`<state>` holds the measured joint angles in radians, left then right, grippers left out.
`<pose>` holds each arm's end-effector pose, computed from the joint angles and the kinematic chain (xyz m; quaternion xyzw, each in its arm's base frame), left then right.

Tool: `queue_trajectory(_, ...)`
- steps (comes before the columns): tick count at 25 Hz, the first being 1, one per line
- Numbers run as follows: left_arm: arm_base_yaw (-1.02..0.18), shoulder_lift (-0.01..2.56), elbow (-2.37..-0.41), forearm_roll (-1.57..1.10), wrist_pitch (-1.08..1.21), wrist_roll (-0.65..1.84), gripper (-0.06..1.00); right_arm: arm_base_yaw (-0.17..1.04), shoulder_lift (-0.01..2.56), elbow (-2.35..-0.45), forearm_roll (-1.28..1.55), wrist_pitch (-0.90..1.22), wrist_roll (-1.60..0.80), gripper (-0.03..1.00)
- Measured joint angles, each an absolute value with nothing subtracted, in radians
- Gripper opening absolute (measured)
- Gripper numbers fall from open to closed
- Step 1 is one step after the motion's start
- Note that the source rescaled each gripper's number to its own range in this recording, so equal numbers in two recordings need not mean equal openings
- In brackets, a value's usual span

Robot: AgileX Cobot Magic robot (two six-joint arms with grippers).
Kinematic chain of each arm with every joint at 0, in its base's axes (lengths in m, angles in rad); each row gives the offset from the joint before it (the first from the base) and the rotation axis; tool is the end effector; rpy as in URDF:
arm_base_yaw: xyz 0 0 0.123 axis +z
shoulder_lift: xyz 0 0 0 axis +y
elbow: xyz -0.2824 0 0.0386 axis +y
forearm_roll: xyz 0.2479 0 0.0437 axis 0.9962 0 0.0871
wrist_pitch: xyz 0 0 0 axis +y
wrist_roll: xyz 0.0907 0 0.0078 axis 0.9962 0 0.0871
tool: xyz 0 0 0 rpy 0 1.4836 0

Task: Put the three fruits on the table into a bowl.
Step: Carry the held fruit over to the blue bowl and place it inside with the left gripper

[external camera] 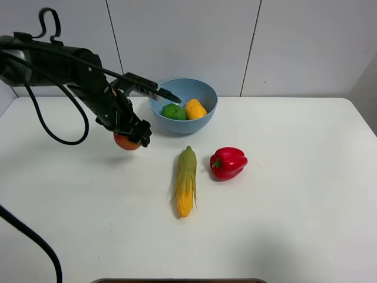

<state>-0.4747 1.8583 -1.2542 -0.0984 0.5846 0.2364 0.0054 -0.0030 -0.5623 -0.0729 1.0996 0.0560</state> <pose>0.3421 -0.1813 0.1970 0.3067 0.9224 -0.0633 0.2263 -0.0147 -0.0060 0.2911 0.0247 0.8454 -0.0199 0.5333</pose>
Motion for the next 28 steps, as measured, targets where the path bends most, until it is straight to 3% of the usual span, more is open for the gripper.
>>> queue_trajectory(10,-0.475,1.804,-1.422,-0.094,0.44,0.252,0.75,0.005,-0.003,-0.562,-0.073,1.1,0.056,0.0)
queue_trajectory(28,-0.506,2.126,-1.767,-0.129,0.425,0.301,0.75,0.005,-0.003,-0.562,-0.073,1.1,0.056,0.0)
